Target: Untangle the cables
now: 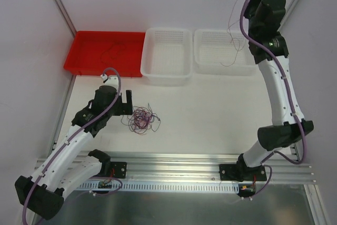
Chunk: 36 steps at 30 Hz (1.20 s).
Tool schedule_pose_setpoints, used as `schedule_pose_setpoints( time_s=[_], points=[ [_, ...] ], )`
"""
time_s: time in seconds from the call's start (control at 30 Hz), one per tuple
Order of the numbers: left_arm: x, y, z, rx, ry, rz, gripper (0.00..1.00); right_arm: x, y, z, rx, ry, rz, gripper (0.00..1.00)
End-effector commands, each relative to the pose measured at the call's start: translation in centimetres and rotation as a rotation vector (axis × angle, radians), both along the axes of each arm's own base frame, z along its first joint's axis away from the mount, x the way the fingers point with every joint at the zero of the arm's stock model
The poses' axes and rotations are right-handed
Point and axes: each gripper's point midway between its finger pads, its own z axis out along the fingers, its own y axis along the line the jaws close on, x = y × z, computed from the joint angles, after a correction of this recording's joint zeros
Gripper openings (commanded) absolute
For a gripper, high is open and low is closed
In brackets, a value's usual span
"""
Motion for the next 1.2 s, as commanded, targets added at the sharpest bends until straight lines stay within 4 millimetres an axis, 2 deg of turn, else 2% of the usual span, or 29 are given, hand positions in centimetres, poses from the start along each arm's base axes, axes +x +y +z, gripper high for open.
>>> schedule_pose_setpoints(
  time_s=[0.0,0.03,0.07,0.13,0.17,0.23,0.27,0.37,0.4,0.43,0.47,0.5,0.53,0.57,0.63,0.67,0.73,0.77,0.8,0.83,0.87,0.9,0.93,0.97,1.0,1.07,1.1,1.13,1.17],
  points=[
    [1.0,1.6,0.4,0.07,-0.05,0.053,0.99,3.7,-0.8,1.4,-0.01,-0.094,-0.009,0.01],
    [1.1,1.7,0.3,0.073,-0.048,0.053,0.99,4.6,-0.9,0.7,-0.011,-0.084,-0.011,0.01],
    [1.1,1.6,-0.1,0.079,-0.033,0.049,0.99,6.5,-0.8,-1.5,-0.018,-0.044,-0.016,0.01],
    [1.1,1.5,-0.6,0.084,-0.017,0.041,0.99,8.3,-1.4,-3.5,-0.024,-0.016,-0.028,0.02],
    [1.0,1.5,-0.9,0.088,-0.008,0.04,0.99,10.2,-1.4,-6.2,-0.033,0.034,-0.033,0.03],
    [1.1,1.6,-0.8,0.093,-0.01,0.046,0.99,12.1,-2.1,-9.1,-0.043,0.085,-0.054,0.03],
    [1.1,1.7,-1.0,0.098,-0.003,0.046,0.99,13.6,-2.4,-11.9,-0.045,0.133,-0.065,0.03],
    [1.1,1.7,-1.5,0.105,0.01,0.044,0.99,15.4,-3.1,-16.3,-0.055,0.219,-0.086,0.06],
    [1.1,1.6,-1.4,0.106,0.009,0.044,0.99,16.0,-3.4,-19.0,-0.06,0.275,-0.1,0.08],
    [1.2,1.6,-1.5,0.109,0.012,0.042,0.99,16.1,-3.3,-20.3,-0.053,0.303,-0.104,0.11],
    [1.1,1.6,-1.6,0.111,0.017,0.042,0.99,16.2,-3.3,-21.6,-0.05,0.328,-0.103,0.23],
    [1.1,1.6,-1.7,0.109,0.019,0.041,0.99,16.0,-3.2,-22.2,-0.046,0.344,-0.097,0.31],
    [1.2,1.6,-1.7,0.109,0.021,0.041,0.99,15.7,-3.0,-23.1,-0.035,0.362,-0.086,0.47],
    [1.2,1.5,-1.7,0.108,0.023,0.038,0.99,15.4,-2.7,-23.2,-0.031,0.368,-0.073,0.55],
    [1.2,1.4,-1.7,0.104,0.024,0.036,0.99,14.4,-1.9,-21.9,-0.021,0.365,-0.025,0.69],
    [1.2,1.3,-1.7,0.101,0.024,0.032,0.99,13.7,-1.3,-22.2,-0.026,0.389,-0.004,0.73],
    [1.1,1.3,-1.7,0.097,0.027,0.029,0.99,12.4,-0.5,-21.4,-0.027,0.402,0.031,0.78],
    [1.1,1.2,-1.7,0.092,0.027,0.025,0.99,11.2,-0.4,-19.9,-0.025,0.39,0.04,0.8],
    [1.1,1.0,-1.6,0.084,0.024,0.018,0.99,10.1,0.7,-20.9,-0.023,0.433,0.073,0.81],
    [1.1,0.9,-1.5,0.078,0.024,0.017,0.99,9.2,1.3,-21.0,-0.014,0.448,0.095,0.82],
    [1.1,0.9,-1.5,0.076,0.025,0.016,0.99,7.7,1.8,-19.2,0.0,0.426,0.12,0.82],
    [1.0,0.8,-1.6,0.074,0.027,0.011,0.99,6.2,3.7,-21.1,0.025,0.489,0.181,0.82],
    [1.0,0.6,-1.6,0.064,0.03,0.006,0.99,5.1,4.5,-21.1,0.039,0.502,0.212,0.82],
    [1.0,0.5,-1.7,0.063,0.033,0.003,0.99,3.1,6.1,-20.7,0.048,0.519,0.258,0.81],
    [1.0,0.5,-1.6,0.06,0.034,0.003,0.99,1.6,7.6,-22.1,0.068,0.564,0.309,0.8],
    [1.0,0.2,-1.9,0.054,0.047,-0.007,0.99,-0.9,9.7,-23.2,0.086,0.611,0.368,0.79],
    [1.0,0.1,-1.9,0.047,0.05,-0.01,0.99,-3.1,12.0,-22.6,0.092,0.615,0.441,0.79],
    [1.0,0.0,-1.9,0.042,0.054,-0.013,0.99,-4.8,13.1,-24.8,0.121,0.674,0.469,0.78],
    [0.9,-0.3,-2.0,0.03,0.06,-0.026,0.99,-6.1,14.3,-25.3,0.138,0.693,0.503,0.77]
  ],
)
